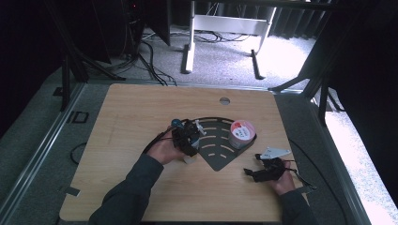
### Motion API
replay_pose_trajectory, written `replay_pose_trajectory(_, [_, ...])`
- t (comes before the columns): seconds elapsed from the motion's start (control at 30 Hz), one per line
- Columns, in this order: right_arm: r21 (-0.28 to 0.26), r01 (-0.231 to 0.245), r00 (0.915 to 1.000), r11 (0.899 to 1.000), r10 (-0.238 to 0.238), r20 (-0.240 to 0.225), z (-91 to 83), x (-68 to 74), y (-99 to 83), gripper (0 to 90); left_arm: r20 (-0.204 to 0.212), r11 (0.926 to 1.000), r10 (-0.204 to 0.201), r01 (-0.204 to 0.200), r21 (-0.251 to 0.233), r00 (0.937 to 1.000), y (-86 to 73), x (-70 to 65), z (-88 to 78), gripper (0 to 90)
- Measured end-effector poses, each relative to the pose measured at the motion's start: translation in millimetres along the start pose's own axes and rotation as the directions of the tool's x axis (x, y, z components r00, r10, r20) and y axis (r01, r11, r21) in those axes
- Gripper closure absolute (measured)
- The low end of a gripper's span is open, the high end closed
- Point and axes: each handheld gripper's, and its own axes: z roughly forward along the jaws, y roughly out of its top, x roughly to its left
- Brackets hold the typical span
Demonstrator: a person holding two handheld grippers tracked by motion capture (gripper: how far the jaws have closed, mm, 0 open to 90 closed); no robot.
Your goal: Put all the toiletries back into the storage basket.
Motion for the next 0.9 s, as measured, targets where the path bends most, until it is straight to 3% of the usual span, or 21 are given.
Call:
replay_pose_trajectory(0.4, [0.0, -0.001, 1.0, 1.0, 0.001, -0.001, 0.0, 0.0, 0.0, 15.2, 0.048, 0.9999, 0.014, -0.014, 0.0, 0.9988, 5.5, -6.3, -0.9, 54.0])
replay_pose_trajectory(0.9, [0.0, 0.001, 1.0, 1.0, -0.001, -0.001, 0.0, 0.0, 0.0, 15.2, 0.061, 0.9995, 0.019, -0.017, -0.025, 0.9979, 16.8, -11.4, -5.3, 54.1])
